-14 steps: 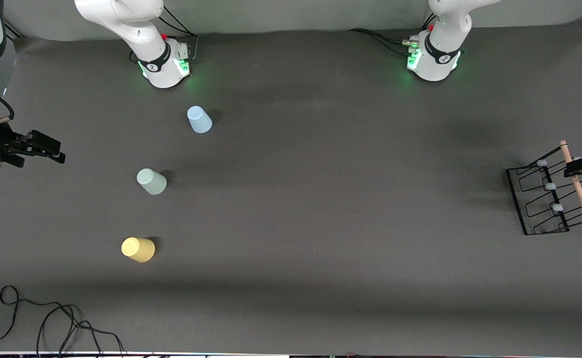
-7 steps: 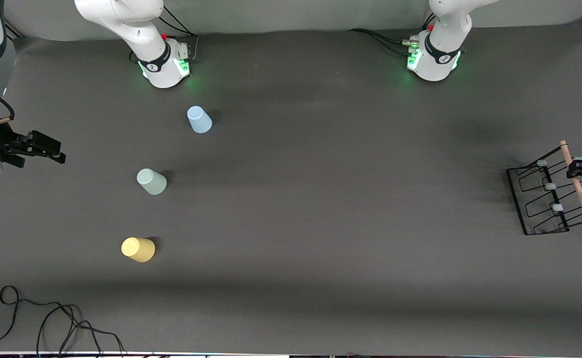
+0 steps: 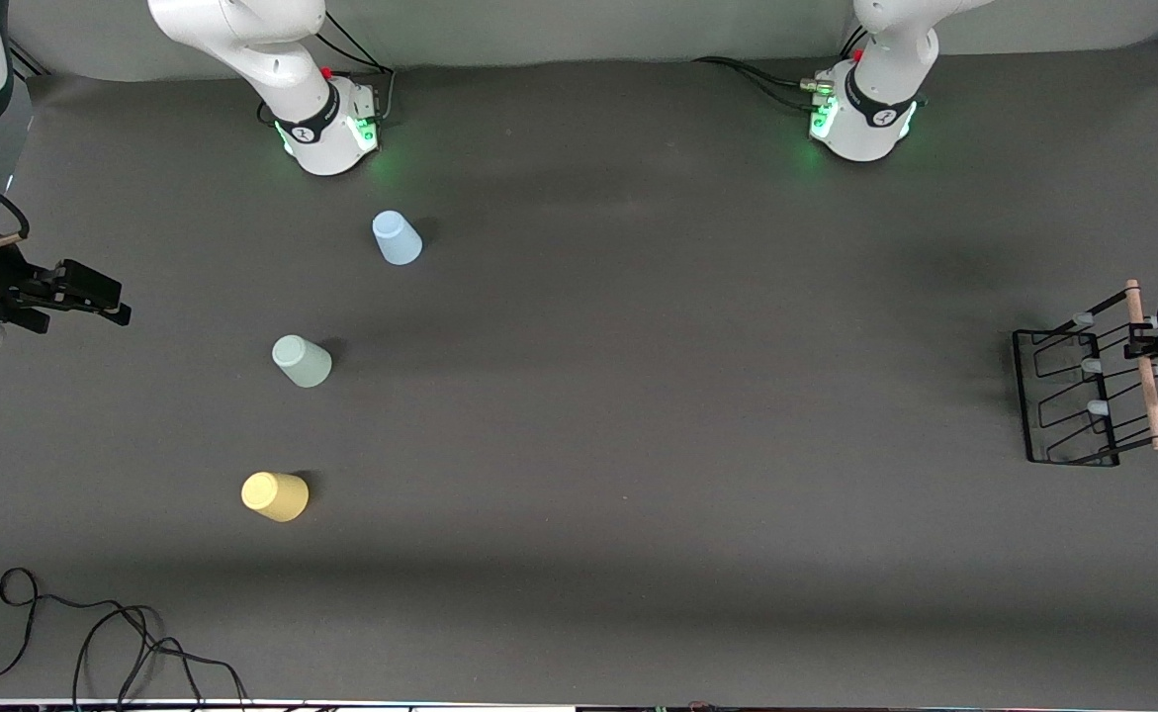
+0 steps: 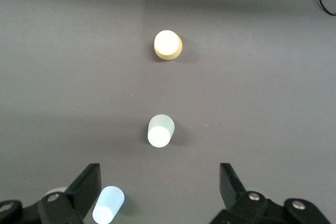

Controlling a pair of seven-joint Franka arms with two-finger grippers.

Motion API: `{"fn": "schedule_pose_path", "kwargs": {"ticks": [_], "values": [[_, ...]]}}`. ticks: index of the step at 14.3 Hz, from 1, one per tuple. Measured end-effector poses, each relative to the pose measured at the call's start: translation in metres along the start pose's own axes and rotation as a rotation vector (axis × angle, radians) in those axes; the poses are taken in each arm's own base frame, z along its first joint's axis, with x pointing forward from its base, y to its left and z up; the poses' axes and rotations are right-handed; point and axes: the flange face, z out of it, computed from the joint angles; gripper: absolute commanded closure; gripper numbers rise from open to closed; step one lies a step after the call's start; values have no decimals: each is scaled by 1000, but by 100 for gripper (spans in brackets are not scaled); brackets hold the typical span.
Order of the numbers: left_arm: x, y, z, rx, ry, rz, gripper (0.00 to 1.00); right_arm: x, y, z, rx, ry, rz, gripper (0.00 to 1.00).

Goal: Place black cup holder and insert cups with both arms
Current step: 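Grasp the black wire rack by its wooden dowel with the left gripper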

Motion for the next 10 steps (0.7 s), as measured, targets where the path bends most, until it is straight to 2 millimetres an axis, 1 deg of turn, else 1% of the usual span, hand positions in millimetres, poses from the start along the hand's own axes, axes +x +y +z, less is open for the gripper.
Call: {"fn": "schedule_pose_path", "kwargs": {"ticks": [1, 2, 3, 4, 5, 6, 7, 9, 10], "values": [[2, 6, -6, -18, -6, -8, 100, 0, 0, 0, 0, 0, 0, 0], [6, 17, -16, -46, -15, -22, 100, 0, 0, 0, 0, 0, 0, 0], [13, 34, -30, -66, -21, -36, 100, 0, 0, 0, 0, 0, 0, 0], [23, 62, -47, -76, -28, -55, 100, 0, 0, 0, 0, 0, 0, 0], [34, 95, -63, -77, -31, -75, 100, 0, 0, 0, 0, -1, 0, 0], [45, 133, -77, -80, -29, -100, 100, 0, -1, 1, 0, -1, -1, 0], [55, 175, -89, -93, -20, -121, 100, 0, -1, 1, 0, -1, -2, 0], [72, 258, -103, -110, -7, -150, 100, 0, -1, 1, 0, -1, -2, 0], [77, 299, -108, -113, -3, -165, 100, 0, -1, 1, 0, -1, -2, 0]]}}
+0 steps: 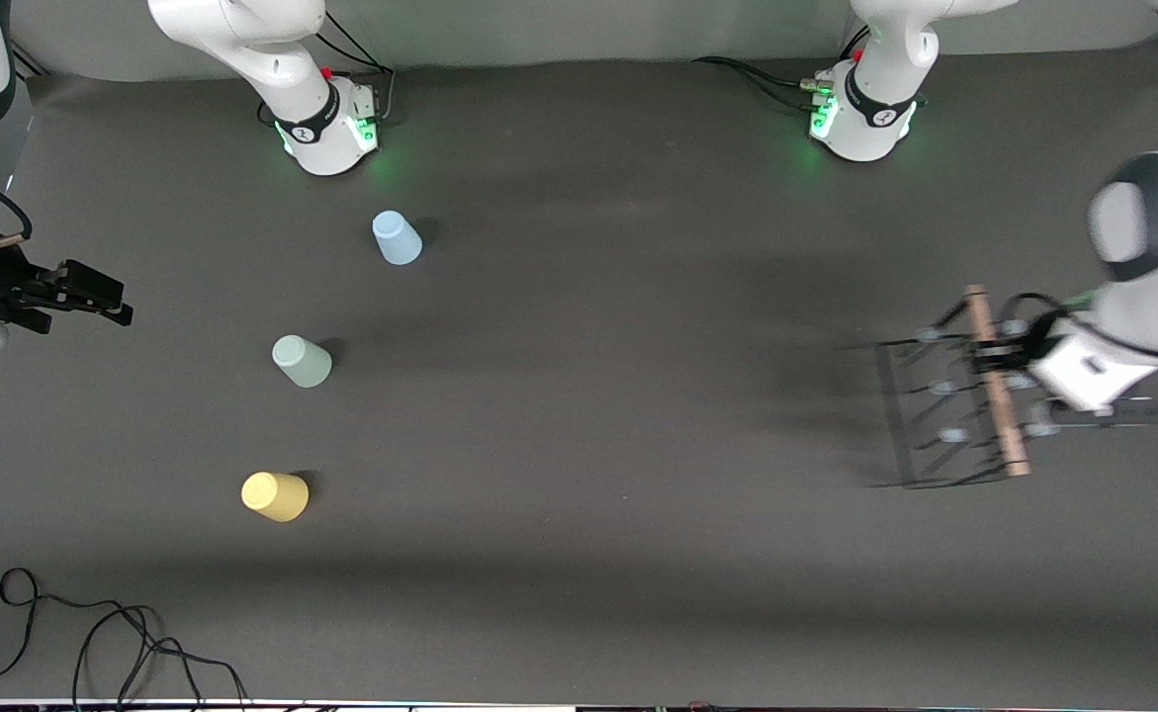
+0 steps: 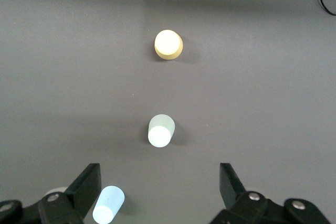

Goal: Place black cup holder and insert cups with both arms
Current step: 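Grasp the black wire rack by its wooden dowel with the left gripper, then carry the black rack with the left gripper toward the table middle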

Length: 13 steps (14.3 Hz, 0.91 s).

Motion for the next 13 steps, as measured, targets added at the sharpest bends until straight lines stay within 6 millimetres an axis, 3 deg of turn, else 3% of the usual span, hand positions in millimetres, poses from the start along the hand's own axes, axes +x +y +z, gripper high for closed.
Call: {"fn": "schedule_pose_path", "kwargs": {"ticks": [4, 6, 8, 10, 13], "values": [[-25, 191, 2, -20, 38, -71, 100, 0, 0, 0, 0, 0, 0, 0], [-45, 272, 11, -30, 40, -75, 100, 0, 0, 0, 0, 0, 0, 0], [-69, 339, 35, -33, 26, -70, 100, 0, 0, 1, 0, -1, 0, 0], [-93, 401, 72, -47, 23, -68, 100, 0, 0, 2, 0, -5, -1, 0], [-125, 468, 134, -63, 16, -27, 100, -6, 0, 6, 3, -22, 0, 0]]}}
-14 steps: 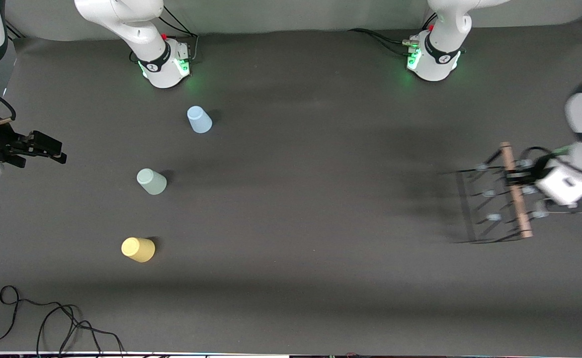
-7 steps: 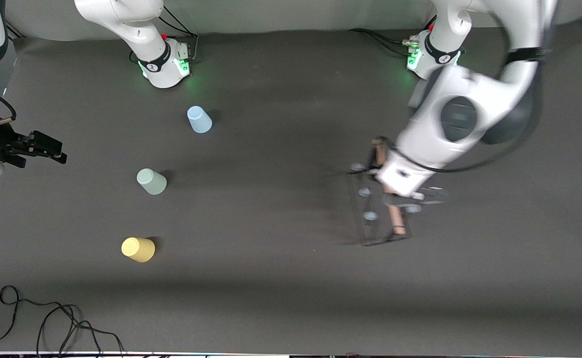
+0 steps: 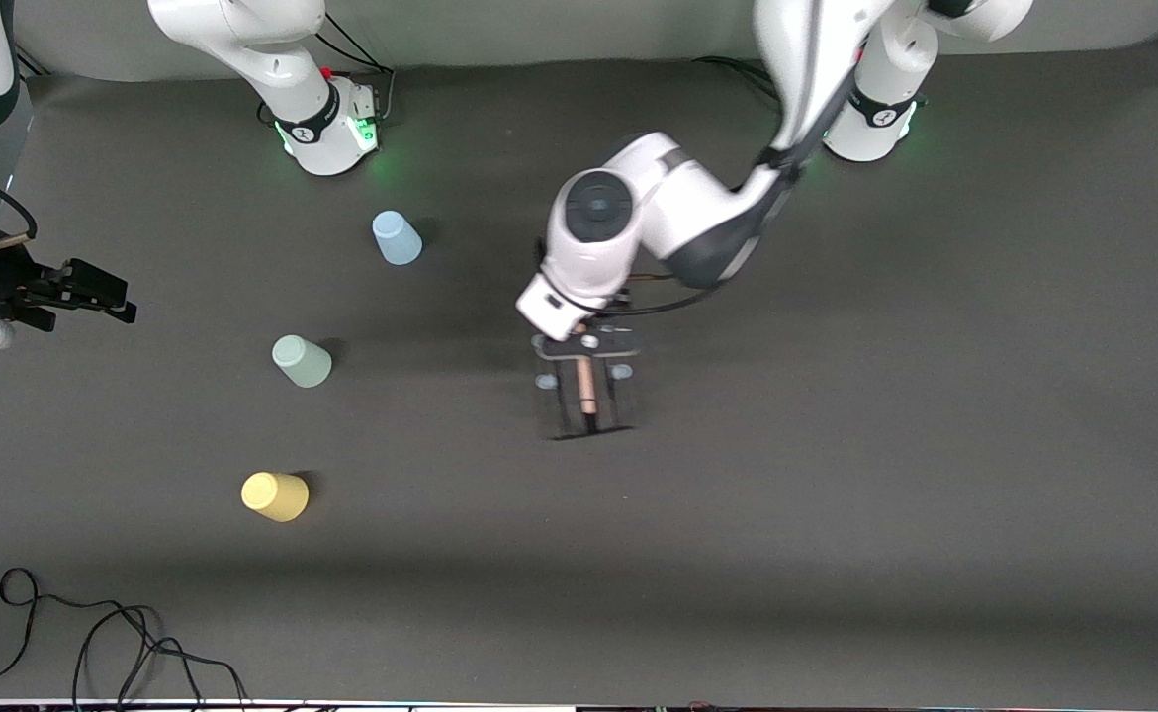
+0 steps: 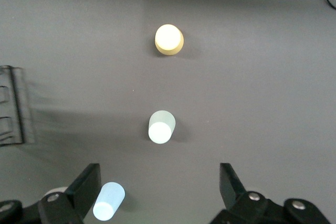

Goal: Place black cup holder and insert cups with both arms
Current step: 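Carry the black rack with the left gripper toward the table middle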

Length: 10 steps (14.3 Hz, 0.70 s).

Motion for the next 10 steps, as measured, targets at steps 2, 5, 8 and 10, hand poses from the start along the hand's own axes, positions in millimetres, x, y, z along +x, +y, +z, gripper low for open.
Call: {"fn": "schedule_pose_path", "kwargs": {"ticks": [2, 5, 8, 10], "values": [[-6, 17, 3, -18, 20, 24, 0, -16, 5, 5, 5, -17, 9, 0], [4, 14, -5, 0, 58, 32, 0, -50, 10, 9, 15, -30, 14, 0], [38, -24, -46, 66, 35, -28, 0, -79, 4, 23, 19, -11, 4, 0], [82, -102, -114, 129, -22, -62, 0, -91, -6, 43, 19, 11, -14, 0]]}}
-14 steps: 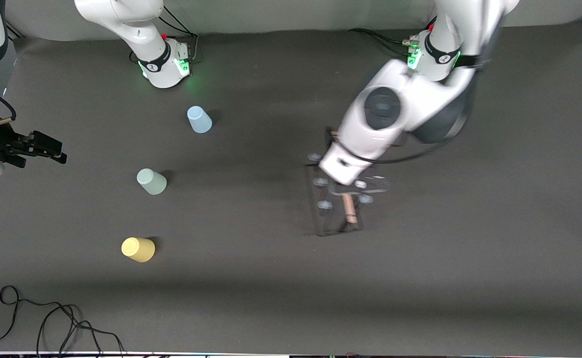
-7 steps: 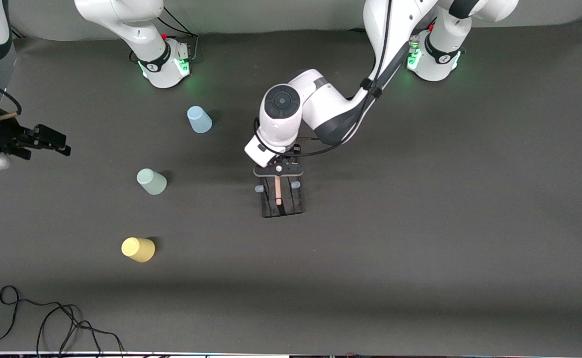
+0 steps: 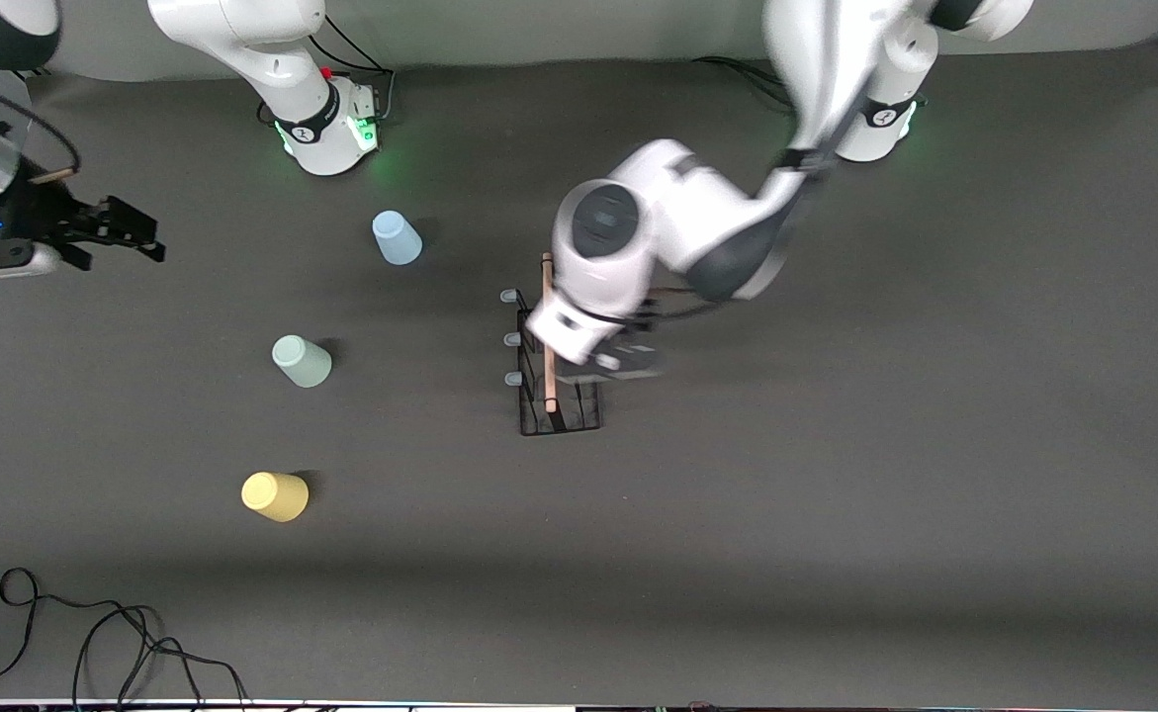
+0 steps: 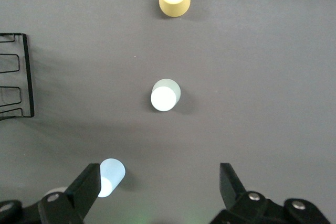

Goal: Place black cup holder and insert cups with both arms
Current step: 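Carry the black rack with the left gripper toward the table middle, then set the rack down with the left gripper while the right gripper reaches the green cup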

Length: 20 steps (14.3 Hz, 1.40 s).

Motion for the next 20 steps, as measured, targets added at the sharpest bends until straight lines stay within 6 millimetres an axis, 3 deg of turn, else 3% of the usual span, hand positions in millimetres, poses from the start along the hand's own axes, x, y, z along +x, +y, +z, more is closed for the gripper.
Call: {"fn": "schedule_pose_path", "kwargs": {"ticks": [3, 5, 8, 10, 12, 15, 17, 18, 19, 20], "values": [[46, -157, -90, 37, -71, 29, 0, -5, -7, 52, -5, 17, -10, 0], [63, -247, -124, 30, -79, 78, 0, -8, -5, 103, -17, 17, -7, 0], [86, -381, -146, -7, -76, 139, 0, -13, -6, 185, -25, 9, 17, 0], [92, -447, -146, -29, -76, 145, 0, -13, -15, 230, -31, 7, 36, 0], [95, -471, -132, -36, -78, 140, 0, -8, -24, 265, -37, 8, 46, 0], [88, -446, -102, -24, -11, 177, 0, -2, -26, 302, -44, 19, 50, 0], [71, -430, -96, -11, 29, 199, 0, 0, -23, 319, -48, 24, 54, 0], [63, -428, -99, -5, 43, 201, 0, 0, -22, 325, -49, 26, 56, 16], [55, -428, -103, -1, 51, 200, 0, 0, -22, 331, -50, 25, 56, 44], [47, -427, -106, 3, 56, 202, 0, 0, -21, 334, -51, 20, 56, 65]]}}
